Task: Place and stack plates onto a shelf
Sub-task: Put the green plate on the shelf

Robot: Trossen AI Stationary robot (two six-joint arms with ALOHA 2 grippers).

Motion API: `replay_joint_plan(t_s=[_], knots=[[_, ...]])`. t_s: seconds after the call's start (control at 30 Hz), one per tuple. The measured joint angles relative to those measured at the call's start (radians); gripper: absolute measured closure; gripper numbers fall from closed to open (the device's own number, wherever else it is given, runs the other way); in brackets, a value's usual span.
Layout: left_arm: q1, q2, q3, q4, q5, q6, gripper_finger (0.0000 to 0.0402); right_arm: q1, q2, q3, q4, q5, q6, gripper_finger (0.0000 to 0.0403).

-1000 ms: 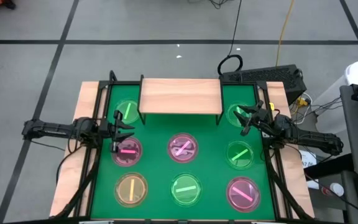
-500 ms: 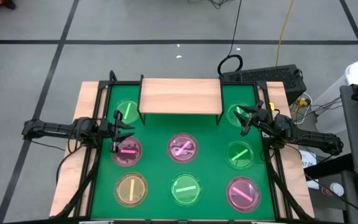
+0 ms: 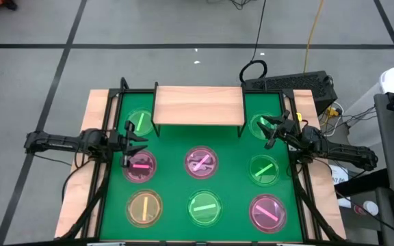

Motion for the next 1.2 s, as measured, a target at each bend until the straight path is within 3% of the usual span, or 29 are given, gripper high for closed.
replay_joint_plan(t_s=[0.23,0.43,0.67,0.83,1.07,1.2], knots=[[0.0,0.0,0.0,0.0,-0.002,-0.006,0.0289,0.0,0.0,0.0,0.093,-0.001,0.012,0.0243],[0.0,0.0,0.0,0.0,-0.003,-0.005,0.0289,0.0,0.0,0.0,0.217,-0.002,0.198,0.0243],[0.0,0.0,0.0,0.0,-0.003,-0.001,0.0289,0.001,0.0,0.0,0.221,-0.009,0.297,0.0243],[0.0,0.0,0.0,0.001,-0.003,-0.005,0.0289,0.001,0.0,0.0,0.22,-0.125,0.303,0.0243],[0.0,0.0,0.0,0.0,-0.003,-0.007,0.0289,0.001,0.001,0.004,0.212,-0.164,0.315,0.0243],[0.0,0.0,0.0,0.0,-0.003,-0.007,0.0289,0.001,0.034,0.052,0.157,-0.248,0.274,0.0243]])
